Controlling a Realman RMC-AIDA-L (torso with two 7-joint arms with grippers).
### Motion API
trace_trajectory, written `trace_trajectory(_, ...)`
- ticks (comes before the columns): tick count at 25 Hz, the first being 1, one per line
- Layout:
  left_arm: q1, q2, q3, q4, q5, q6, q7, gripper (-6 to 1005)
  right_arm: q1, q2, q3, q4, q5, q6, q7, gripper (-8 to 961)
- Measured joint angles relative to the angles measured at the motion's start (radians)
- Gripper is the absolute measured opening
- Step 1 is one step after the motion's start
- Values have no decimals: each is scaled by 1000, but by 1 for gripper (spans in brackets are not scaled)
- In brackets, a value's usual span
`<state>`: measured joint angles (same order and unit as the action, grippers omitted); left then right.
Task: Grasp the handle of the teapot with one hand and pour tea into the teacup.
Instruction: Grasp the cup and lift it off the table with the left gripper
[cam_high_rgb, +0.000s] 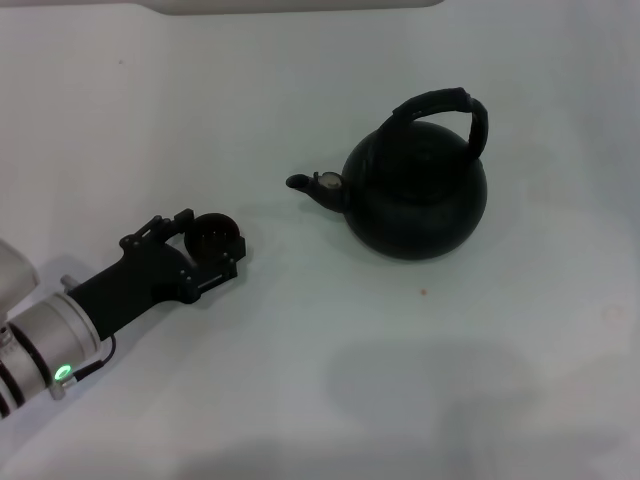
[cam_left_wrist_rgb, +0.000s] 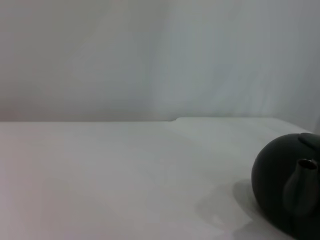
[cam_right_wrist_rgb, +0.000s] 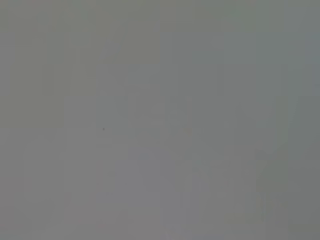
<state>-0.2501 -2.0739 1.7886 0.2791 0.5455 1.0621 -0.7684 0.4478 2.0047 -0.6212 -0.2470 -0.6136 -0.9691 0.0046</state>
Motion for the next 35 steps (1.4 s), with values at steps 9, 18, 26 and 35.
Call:
trace_trajectory(9, -17, 0, 0, -8, 10, -13, -24, 878, 2, 0, 0, 0, -3, -1, 0, 847)
trace_trajectory(18, -25, 3, 0, -3, 57, -15, -56, 838, 2, 0, 0, 0, -3, -1, 0, 847)
trace_trajectory(26, -27, 3, 0, 5, 64, -13, -54, 714, 1, 0, 0, 0, -1, -1, 0, 847)
trace_trajectory(35, 12, 7, -4, 101, 96, -4, -53, 714, -4, 0, 6, 0, 0, 0, 0, 847)
